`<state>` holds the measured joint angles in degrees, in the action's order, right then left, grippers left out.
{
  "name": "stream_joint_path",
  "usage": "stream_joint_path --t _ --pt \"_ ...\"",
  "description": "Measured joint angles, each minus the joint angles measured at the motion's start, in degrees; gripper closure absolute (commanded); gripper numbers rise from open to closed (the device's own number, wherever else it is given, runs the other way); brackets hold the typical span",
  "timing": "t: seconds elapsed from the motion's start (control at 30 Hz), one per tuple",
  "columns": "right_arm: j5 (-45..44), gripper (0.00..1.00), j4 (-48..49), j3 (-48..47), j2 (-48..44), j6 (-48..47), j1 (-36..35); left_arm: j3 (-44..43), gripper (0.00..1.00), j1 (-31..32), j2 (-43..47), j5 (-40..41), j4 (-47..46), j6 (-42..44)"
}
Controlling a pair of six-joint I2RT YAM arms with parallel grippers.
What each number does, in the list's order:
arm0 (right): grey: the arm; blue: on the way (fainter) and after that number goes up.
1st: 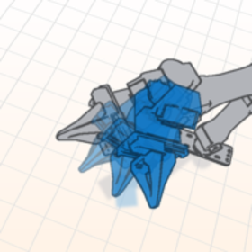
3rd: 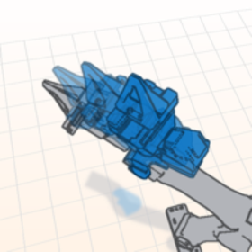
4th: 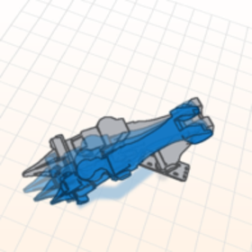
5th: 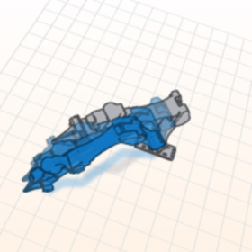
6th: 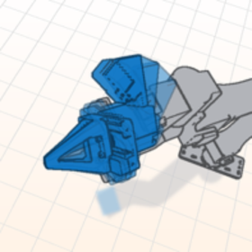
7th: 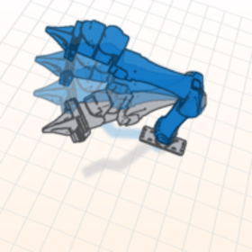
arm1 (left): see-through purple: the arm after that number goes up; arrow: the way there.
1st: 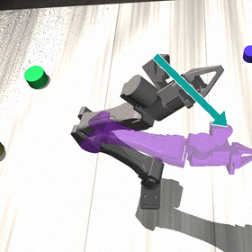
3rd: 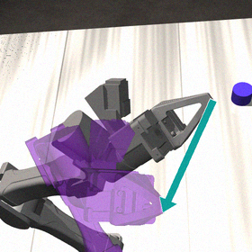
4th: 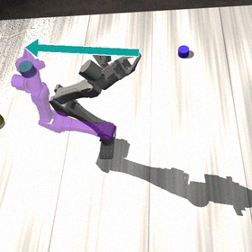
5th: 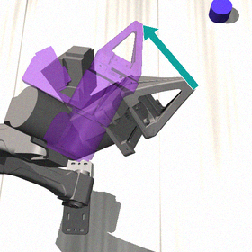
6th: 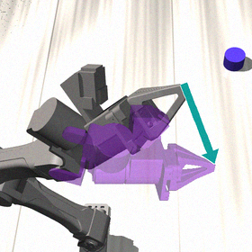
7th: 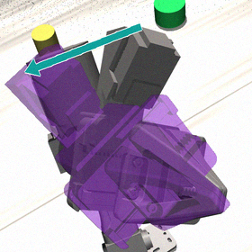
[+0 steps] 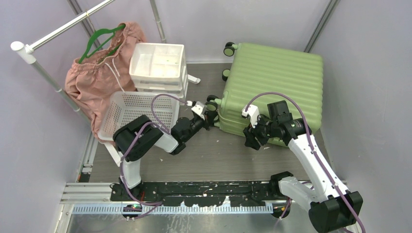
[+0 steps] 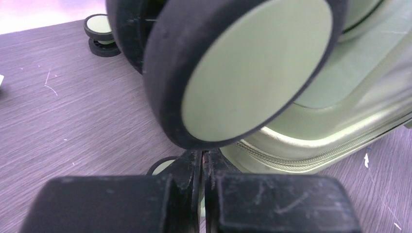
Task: Open, take out, and arrange the luggage
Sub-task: Adjust the luggage at the center of the board.
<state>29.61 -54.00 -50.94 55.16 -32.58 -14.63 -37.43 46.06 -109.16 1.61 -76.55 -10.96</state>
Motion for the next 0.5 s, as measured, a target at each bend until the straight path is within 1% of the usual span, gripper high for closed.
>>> stream_joint_path --t 0.2,0.33,0.4,0.5 --pt "0.1 0.38 0.0 0.1 0.0 0.0 0.0 -1.0 0.99 -0.6 -0.7 0.7 0.2 -3.8" --pt "1.0 0.38 -0.1 0.1 0.0 -0.3 0.0 -2.2 0.92 -0.8 -0.7 1.9 2.0 -6.6" --pt "2.0 0.37 -0.5 0.1 0.0 -0.6 0.0 -2.3 0.79 -0.8 -0.6 3.0 2.7 -8.7" --pt "4.1 0.37 -1.6 0.0 -0.2 -1.9 0.0 -0.9 0.65 -1.4 0.9 5.9 4.0 -11.7"
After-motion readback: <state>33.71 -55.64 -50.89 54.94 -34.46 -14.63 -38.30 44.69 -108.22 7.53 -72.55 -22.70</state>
